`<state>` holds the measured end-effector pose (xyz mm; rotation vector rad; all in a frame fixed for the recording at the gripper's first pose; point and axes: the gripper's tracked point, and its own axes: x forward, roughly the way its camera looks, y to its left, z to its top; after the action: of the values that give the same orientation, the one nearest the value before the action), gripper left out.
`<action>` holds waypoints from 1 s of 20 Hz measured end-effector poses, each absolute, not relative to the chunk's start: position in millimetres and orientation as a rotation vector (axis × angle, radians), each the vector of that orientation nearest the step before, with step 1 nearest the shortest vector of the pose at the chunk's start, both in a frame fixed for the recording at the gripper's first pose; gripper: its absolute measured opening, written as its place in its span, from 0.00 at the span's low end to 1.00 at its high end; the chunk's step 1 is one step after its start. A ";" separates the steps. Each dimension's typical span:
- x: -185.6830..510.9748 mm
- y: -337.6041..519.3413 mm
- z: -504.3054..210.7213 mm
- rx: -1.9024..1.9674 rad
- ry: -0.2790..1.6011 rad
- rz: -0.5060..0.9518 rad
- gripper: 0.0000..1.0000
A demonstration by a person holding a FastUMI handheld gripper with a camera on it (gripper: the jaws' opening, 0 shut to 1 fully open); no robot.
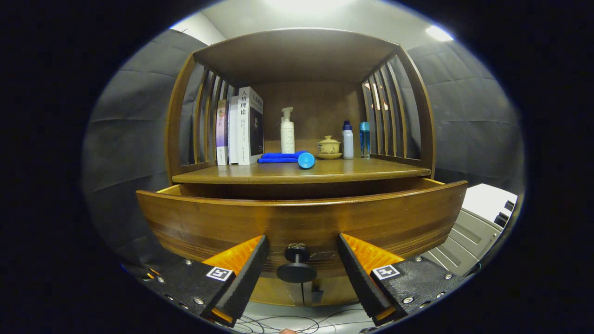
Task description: Pull open the drawer, take out the items inside it, and place them on the countertop above the cabinet.
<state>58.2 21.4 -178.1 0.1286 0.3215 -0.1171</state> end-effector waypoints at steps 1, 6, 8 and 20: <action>61.2 21.0 -179.6 0.130 0.323 -0.117 0.94; 80.6 17.8 -183.8 0.151 0.315 -0.112 0.94; 86.9 17.1 -185.3 0.150 0.316 -0.112 0.94; 126.7 13.7 -195.1 0.160 0.314 -0.115 0.94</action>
<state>126.7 13.7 -195.1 0.1605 0.3140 -0.1152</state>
